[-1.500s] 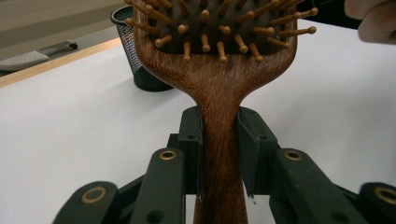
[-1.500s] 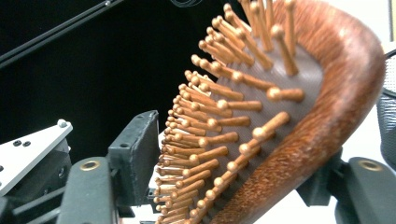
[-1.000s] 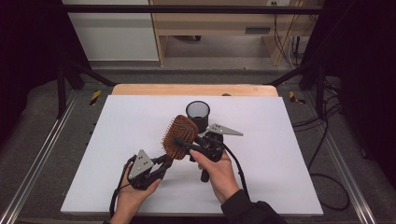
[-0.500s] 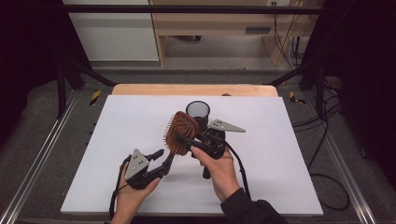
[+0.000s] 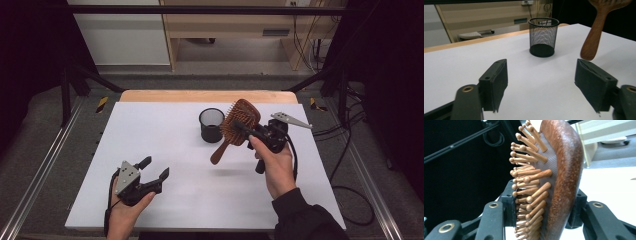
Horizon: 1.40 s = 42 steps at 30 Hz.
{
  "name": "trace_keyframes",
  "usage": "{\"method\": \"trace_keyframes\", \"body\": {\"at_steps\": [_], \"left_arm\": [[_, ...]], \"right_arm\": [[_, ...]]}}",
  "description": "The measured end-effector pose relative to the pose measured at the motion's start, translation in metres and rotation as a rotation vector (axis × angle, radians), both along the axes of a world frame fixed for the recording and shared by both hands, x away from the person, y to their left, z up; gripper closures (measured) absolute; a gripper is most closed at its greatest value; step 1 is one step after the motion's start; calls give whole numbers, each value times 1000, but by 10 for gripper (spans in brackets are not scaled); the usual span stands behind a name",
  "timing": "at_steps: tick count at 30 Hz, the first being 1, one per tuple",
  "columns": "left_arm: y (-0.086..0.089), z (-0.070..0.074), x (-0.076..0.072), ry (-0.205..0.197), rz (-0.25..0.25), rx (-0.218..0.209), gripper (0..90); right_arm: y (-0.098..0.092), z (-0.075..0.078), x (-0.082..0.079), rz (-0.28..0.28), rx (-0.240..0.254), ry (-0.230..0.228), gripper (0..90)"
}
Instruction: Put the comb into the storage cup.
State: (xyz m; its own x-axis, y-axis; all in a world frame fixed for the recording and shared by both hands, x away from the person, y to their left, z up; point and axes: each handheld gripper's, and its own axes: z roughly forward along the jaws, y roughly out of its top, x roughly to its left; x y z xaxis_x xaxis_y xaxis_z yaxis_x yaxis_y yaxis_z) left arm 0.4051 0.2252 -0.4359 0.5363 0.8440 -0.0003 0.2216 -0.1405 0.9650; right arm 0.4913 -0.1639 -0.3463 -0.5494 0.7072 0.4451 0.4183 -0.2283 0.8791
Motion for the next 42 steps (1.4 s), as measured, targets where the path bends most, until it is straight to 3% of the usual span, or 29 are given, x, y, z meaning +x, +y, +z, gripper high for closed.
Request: {"method": "trace_keyframes", "body": {"at_steps": [8, 24, 29, 33, 39, 42], "left_arm": [[20, -1, -5, 2, 86, -19, 70], [41, 0, -5, -5, 139, -42, 46], [42, 0, -4, -7, 142, -43, 46], [41, 4, -7, -45, 145, -59, 46], [42, 1, -5, -24, 150, -62, 34], [44, 2, -6, -31, 147, -71, 28]], "right_arm": [[-26, 0, 6, -43, -34, 9, 532], [-37, -3, 7, -58, -56, 20, 529], [-38, 1, 8, -60, -88, 10, 529], [-38, 5, 9, -58, -95, 3, 529], [-37, 11, 12, -66, -117, -7, 528], [-35, 17, 14, -69, -127, -21, 528]]}}
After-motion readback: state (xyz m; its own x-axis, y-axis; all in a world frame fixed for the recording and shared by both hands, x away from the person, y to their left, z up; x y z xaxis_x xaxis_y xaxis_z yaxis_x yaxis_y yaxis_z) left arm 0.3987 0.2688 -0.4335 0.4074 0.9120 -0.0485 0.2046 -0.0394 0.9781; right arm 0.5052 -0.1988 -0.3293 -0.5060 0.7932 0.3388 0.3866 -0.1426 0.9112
